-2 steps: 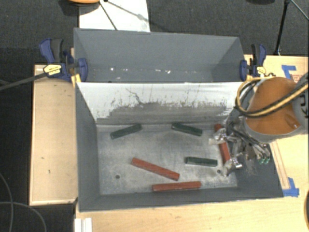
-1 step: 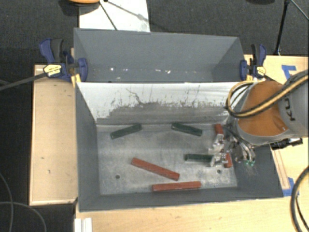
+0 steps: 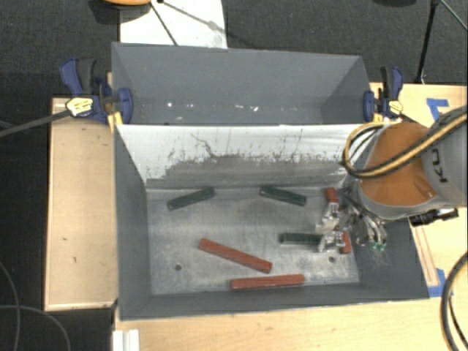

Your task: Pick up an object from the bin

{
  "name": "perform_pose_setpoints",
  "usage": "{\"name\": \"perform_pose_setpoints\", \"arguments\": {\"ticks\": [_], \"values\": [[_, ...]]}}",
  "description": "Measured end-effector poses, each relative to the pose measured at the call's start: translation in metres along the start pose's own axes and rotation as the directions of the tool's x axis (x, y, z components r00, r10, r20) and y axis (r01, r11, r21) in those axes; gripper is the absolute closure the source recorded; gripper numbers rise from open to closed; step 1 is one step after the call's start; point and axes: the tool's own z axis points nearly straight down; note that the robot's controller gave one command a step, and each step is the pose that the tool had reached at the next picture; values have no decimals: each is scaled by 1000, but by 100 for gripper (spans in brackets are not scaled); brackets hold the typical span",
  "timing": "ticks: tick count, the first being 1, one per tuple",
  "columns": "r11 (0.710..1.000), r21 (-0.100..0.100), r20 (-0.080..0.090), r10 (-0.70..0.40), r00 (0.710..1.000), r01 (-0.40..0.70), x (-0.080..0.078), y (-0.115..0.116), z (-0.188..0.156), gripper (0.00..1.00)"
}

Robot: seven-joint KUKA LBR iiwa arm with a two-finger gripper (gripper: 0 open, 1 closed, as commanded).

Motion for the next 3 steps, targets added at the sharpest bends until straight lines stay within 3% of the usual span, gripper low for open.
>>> {"name": "perform_pose_setpoints", "arguments": {"ticks": [1, 2, 3], "values": [[1000, 0, 4, -2, 1000, 2, 0, 0, 2, 0], [1000, 1, 18, -5, 1000, 5, -4, 1, 0, 100], [1000, 1, 18, -6, 1000, 6, -4, 1, 0, 100]]}}
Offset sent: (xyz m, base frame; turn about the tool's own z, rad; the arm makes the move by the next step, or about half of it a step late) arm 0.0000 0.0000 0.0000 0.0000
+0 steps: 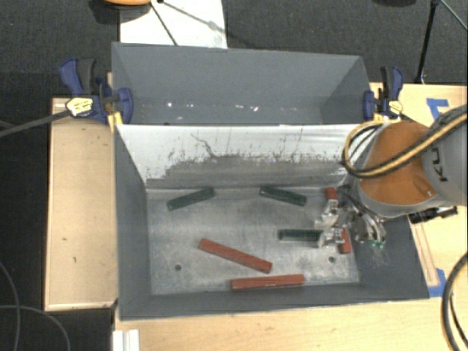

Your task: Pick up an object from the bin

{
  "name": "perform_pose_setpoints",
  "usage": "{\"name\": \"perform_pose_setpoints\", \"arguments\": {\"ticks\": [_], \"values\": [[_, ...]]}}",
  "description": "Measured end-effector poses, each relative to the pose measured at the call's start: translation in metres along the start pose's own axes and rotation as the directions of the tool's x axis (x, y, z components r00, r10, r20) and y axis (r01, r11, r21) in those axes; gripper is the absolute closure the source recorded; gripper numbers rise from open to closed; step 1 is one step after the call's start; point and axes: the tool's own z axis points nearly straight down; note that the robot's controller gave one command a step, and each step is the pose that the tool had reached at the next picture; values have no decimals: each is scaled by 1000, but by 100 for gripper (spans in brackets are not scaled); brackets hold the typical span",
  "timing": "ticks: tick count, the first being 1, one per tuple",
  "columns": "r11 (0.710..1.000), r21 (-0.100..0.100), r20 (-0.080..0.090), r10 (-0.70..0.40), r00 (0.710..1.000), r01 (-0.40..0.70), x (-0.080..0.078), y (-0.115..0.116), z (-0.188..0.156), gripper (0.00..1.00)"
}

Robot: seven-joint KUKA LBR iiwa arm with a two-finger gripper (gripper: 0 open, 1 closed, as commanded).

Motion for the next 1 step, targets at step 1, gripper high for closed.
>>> {"name": "perform_pose_setpoints", "arguments": {"ticks": [1], "values": [[991, -1, -8, -136, 991, 136, -3, -11, -153, 100]]}}
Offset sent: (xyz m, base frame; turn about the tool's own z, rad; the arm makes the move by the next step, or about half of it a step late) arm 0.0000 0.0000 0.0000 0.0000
